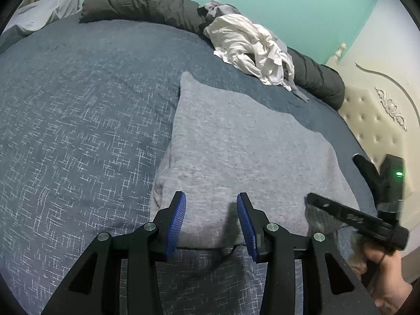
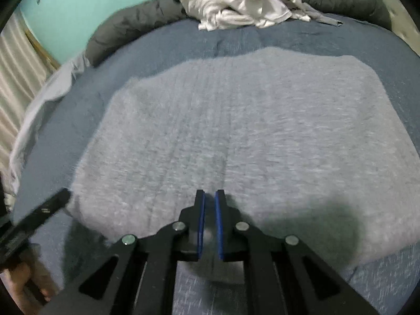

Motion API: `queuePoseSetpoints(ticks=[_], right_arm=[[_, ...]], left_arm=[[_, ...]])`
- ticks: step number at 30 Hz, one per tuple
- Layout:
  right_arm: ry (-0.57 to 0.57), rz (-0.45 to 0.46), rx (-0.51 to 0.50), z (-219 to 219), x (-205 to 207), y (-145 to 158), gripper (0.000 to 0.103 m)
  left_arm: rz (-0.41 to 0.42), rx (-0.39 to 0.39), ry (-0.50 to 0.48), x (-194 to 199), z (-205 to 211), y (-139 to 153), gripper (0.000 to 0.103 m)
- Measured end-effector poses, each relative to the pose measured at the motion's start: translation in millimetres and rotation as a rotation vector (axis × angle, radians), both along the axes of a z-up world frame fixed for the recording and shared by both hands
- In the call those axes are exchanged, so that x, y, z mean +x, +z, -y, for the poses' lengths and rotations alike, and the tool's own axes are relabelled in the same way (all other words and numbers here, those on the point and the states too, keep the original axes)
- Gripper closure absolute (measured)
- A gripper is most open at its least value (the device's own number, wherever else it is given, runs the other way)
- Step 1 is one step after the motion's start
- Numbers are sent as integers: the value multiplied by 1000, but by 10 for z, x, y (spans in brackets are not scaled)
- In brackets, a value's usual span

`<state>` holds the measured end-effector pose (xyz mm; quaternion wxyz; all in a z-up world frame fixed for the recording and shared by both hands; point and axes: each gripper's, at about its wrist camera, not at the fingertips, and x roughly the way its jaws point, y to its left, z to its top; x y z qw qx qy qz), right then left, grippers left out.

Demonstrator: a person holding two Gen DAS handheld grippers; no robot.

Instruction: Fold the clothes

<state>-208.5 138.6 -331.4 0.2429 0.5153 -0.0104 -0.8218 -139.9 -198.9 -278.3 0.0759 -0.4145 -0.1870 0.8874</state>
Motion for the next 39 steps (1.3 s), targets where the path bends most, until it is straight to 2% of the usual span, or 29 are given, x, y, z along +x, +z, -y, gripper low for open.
queuePoseSetpoints(ticks=[2,4,9,11,16,22,27,32,36,39], right_arm=[[-2,12,24,26,-3,-131,96],[7,-22,44,59,35,-176,97],[-29,10,8,-1,14,-70,97],[-41,-13,9,-46,123,-12,97],[-21,-35,46,-142,447,-149,97],[-34,-51,56,-139,595,-121,97],[-22,-35,46,-137,560,-242,98],[-44,-40,19,-146,508,-74,98],[-30,-26,47,-95,468,-198,98],[-30,-47,26,-73,438,-103,98]], left_arm=[[0,2,0,2,13,9,59],[1,3,-1,0,24,15,59],[-1,9,-2,-13,46,31,59],[-4,10,-4,-7,52,37,58],[-2,19,4,-2,96,33,58],[-1,21,7,20,140,25,57],[-7,27,9,7,166,40,57],[-4,33,20,19,158,36,57],[-5,32,23,11,184,41,57],[-3,37,26,-2,215,23,57]])
